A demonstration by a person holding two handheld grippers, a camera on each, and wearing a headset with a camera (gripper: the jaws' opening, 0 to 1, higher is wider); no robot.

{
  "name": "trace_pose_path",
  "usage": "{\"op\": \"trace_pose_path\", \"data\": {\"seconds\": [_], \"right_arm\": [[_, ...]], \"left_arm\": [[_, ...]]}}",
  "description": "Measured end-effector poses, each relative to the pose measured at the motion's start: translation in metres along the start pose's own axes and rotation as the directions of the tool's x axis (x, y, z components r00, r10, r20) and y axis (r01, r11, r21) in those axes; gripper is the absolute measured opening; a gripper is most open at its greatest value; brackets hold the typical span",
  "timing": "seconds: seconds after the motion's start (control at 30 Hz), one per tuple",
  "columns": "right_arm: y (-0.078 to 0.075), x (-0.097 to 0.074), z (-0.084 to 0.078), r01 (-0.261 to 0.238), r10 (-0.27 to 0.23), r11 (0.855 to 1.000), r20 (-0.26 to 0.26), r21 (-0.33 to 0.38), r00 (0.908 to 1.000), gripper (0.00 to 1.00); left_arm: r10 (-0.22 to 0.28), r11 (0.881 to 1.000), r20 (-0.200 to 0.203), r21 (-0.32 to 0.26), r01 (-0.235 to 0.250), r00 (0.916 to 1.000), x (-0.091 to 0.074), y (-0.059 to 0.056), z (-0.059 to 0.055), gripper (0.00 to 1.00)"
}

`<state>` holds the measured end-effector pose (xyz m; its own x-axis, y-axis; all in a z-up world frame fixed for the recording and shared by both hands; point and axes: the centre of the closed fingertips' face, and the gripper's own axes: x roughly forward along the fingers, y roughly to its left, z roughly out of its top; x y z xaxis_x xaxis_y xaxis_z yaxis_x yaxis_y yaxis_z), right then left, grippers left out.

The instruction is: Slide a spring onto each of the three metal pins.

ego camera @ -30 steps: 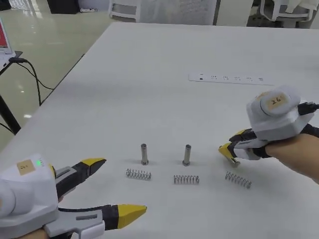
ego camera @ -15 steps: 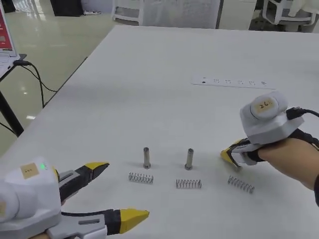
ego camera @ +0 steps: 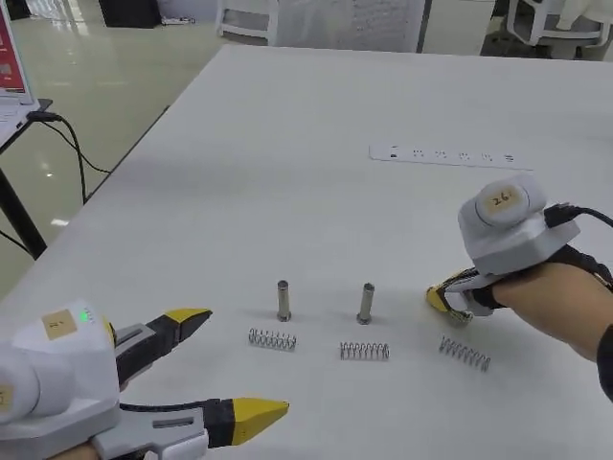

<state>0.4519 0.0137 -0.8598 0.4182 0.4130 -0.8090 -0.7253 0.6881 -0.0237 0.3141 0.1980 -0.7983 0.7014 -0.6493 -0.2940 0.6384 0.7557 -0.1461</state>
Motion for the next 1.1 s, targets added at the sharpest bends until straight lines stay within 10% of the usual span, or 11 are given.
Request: {"op": "trace_pose_path", "data": {"seconds": [1.1], "right_arm": [[0.007,-0.042,0.007,-0.016,0.012,0.999,0.082,0.049,0.9965,0.05]], "left_arm": [[-0.014,1.0,-0.005,0.01,0.014,0.9999,0.001,-0.005,0.0,0.8]]}}
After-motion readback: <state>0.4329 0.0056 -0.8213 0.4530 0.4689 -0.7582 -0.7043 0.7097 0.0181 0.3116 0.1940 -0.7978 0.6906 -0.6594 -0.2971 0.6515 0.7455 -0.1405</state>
